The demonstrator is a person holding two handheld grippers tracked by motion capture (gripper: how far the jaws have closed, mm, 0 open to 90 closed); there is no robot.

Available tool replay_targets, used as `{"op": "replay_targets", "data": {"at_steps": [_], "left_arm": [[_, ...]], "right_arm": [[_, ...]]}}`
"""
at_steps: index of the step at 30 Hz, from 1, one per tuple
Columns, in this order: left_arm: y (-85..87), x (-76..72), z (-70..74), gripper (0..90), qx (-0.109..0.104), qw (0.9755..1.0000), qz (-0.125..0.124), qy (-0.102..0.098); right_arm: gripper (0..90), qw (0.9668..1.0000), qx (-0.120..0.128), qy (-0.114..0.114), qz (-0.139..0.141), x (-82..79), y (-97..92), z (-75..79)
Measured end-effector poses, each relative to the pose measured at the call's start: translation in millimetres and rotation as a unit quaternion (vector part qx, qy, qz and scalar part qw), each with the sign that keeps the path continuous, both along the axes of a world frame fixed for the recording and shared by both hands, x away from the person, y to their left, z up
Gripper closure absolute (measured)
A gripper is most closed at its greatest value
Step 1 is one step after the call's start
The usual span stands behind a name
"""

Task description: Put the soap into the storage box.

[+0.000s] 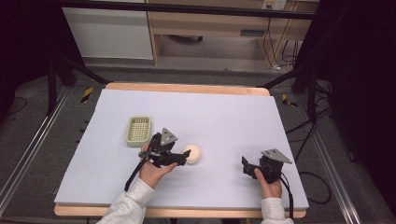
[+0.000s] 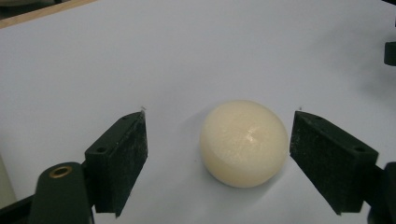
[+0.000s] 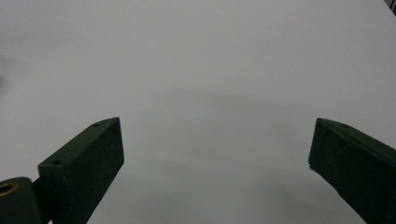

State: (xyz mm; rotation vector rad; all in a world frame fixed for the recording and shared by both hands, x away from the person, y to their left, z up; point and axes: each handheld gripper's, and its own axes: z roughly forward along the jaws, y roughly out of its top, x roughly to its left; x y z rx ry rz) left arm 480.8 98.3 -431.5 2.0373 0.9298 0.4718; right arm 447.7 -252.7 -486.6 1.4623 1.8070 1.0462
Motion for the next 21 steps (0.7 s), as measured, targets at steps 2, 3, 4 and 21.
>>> {"op": "replay_targets", "data": {"at_steps": [2, 3, 4, 21], "left_arm": [[-2.5, 1.3, -1.8, 18.7, 0.001, 1.0000, -0.001, 0.003], [-3.7, 1.9, -2.7, 18.5, 0.003, 1.0000, -0.002, 0.004], [-4.7, 2.6, -3.6, 18.4, 0.004, 1.0000, -0.001, 0.006], [-20.3, 9.9, -13.9, 16.2, 0.016, 0.9996, -0.010, 0.023]], "right_arm": [[3.7, 1.0000, 0.000, 0.000, 0.000, 0.0, 0.0, 0.0], [3.7, 1.0000, 0.000, 0.000, 0.000, 0.0, 0.1, 0.0], [3.7, 1.0000, -0.002, -0.001, 0.000, 0.1, 0.0, -0.1], [3.7, 1.0000, -0.003, 0.001, 0.002, 0.5, 0.3, -0.2]]}}
